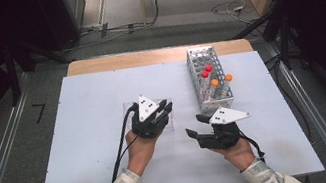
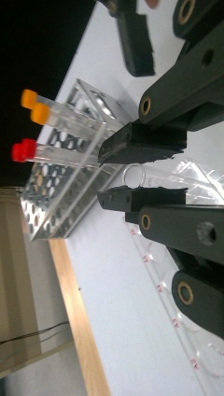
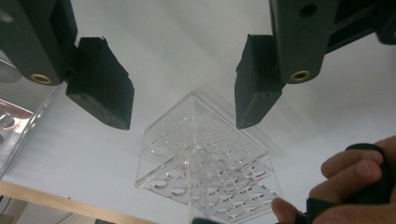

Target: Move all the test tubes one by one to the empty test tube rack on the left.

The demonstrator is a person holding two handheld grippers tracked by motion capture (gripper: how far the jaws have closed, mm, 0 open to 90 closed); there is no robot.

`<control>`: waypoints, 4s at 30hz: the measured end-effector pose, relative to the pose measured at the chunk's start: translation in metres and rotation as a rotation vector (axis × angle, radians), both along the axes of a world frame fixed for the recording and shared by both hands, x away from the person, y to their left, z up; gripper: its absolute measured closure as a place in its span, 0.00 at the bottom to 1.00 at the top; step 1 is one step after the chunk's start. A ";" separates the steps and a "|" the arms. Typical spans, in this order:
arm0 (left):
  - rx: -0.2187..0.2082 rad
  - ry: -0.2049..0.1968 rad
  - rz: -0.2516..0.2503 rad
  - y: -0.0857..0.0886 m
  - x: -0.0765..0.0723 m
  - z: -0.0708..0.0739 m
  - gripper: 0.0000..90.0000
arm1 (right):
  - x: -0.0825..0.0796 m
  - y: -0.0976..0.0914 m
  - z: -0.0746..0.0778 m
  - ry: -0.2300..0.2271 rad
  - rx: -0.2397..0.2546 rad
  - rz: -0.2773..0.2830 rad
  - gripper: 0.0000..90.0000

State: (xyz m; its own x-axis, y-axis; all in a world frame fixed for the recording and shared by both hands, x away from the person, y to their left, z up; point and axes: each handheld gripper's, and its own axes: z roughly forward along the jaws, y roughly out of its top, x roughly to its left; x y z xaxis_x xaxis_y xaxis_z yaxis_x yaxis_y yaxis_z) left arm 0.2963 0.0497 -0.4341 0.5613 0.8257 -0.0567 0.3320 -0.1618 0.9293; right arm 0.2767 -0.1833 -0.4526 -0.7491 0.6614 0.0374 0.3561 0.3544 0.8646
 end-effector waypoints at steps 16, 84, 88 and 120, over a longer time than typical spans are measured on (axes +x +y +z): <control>-0.075 0.060 -0.001 0.007 -0.001 -0.002 0.51 | 0.001 -0.002 0.000 -0.029 -0.020 -0.028 0.40; -0.115 0.075 0.066 0.029 -0.010 -0.001 0.29 | 0.045 -0.034 0.032 -0.204 0.076 -0.344 0.82; -0.118 0.073 0.063 0.030 -0.011 0.000 0.29 | 0.042 -0.033 0.035 -0.204 0.078 -0.327 0.82; -0.113 0.067 -0.043 0.008 -0.026 0.010 0.21 | -0.002 0.019 0.004 -0.083 0.004 -0.042 0.82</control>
State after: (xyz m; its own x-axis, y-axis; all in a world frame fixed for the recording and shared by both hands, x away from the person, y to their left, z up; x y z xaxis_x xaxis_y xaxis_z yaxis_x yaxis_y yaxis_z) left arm 0.2705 0.0576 -0.4243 0.5882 0.7869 -0.1865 0.3885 -0.0727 0.9186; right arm 0.2746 -0.1641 -0.4482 -0.7217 0.6919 -0.0210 0.2977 0.3376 0.8930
